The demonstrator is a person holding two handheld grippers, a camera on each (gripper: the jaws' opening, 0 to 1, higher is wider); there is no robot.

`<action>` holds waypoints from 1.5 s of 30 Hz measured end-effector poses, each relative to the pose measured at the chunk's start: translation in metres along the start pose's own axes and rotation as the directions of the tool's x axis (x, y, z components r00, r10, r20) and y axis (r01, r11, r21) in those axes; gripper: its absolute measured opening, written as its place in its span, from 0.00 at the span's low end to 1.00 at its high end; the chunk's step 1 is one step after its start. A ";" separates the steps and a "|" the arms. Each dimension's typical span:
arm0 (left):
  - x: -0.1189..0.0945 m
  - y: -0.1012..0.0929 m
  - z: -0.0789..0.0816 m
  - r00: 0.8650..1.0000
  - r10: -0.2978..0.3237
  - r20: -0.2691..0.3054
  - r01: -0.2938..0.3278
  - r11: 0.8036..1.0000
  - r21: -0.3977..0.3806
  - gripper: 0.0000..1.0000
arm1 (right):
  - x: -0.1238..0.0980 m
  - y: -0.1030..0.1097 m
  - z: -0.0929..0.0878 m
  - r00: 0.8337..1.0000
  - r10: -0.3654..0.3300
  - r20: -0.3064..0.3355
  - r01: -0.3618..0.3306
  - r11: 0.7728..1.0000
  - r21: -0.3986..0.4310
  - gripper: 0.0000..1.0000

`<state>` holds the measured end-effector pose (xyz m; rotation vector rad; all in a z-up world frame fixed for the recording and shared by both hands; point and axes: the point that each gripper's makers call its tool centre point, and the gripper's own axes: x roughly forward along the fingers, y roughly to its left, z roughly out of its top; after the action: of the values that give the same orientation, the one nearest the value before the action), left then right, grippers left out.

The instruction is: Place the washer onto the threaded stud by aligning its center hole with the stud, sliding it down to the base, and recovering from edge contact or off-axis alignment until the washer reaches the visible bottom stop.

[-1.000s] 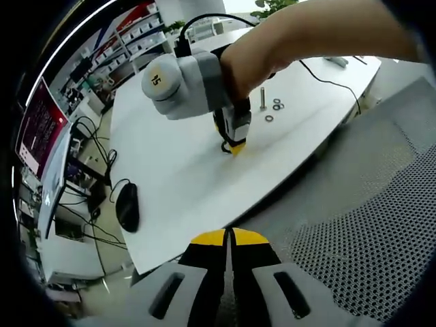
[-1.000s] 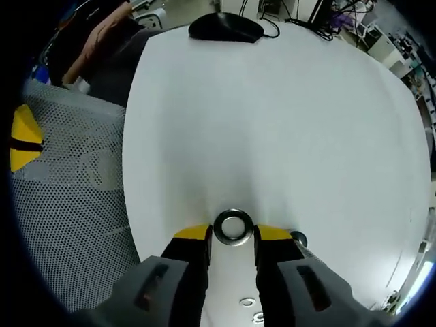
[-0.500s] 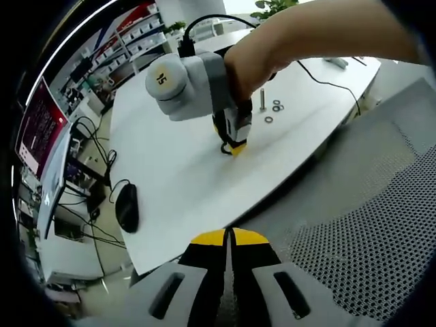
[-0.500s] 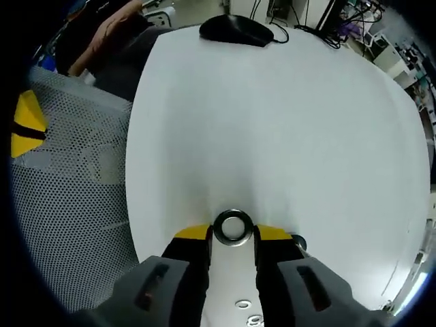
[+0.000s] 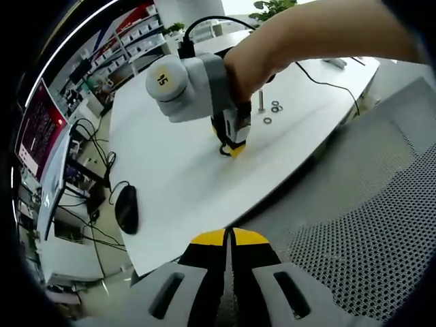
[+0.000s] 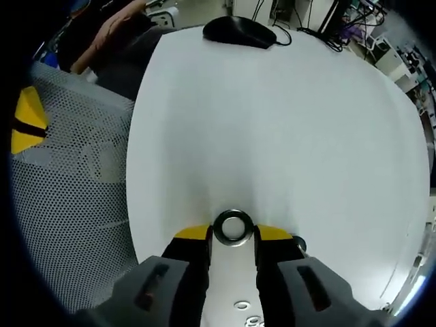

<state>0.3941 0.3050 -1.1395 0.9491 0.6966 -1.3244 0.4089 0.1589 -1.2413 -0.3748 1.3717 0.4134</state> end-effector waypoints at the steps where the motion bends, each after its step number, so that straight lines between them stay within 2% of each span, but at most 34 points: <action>1: 0.000 0.000 0.000 1.000 0.000 -0.001 0.000 1.000 0.000 0.00 | 0.000 0.001 0.000 1.000 -0.002 0.002 0.002 1.000 0.005 0.27; 8: 0.000 0.000 0.001 1.000 0.003 0.002 -0.003 1.000 -0.001 0.00 | 0.000 0.001 0.000 0.999 -0.012 0.036 0.011 1.000 0.027 0.27; 12: -0.001 0.001 0.001 1.000 0.006 0.009 -0.006 1.000 -0.002 0.00 | -0.001 -0.001 0.000 0.994 -0.018 0.106 0.008 0.996 0.092 0.27; 15: -0.001 0.002 0.004 1.000 0.013 0.022 -0.013 1.000 -0.010 0.00 | 0.000 -0.003 0.000 0.991 -0.021 0.133 0.008 0.995 0.097 0.27; 32: 0.000 0.002 0.004 1.000 0.005 0.025 -0.005 1.000 -0.006 0.00 | -0.002 -0.002 0.000 0.990 -0.040 0.136 0.025 0.994 0.111 0.24; 40: -0.001 0.002 0.004 1.000 -0.001 0.025 0.001 1.000 -0.010 0.00 | -0.007 0.007 0.009 0.983 -0.017 0.181 -0.006 0.992 0.126 0.24; 45: -0.002 0.003 0.005 0.999 0.005 0.037 -0.004 1.000 -0.017 0.00 | -0.018 0.009 0.015 0.983 -0.021 0.185 0.008 0.997 0.071 0.24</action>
<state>0.3959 0.3012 -1.1348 0.9103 0.6758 -1.3269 0.4152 0.1727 -1.2208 -0.2810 1.1975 0.3775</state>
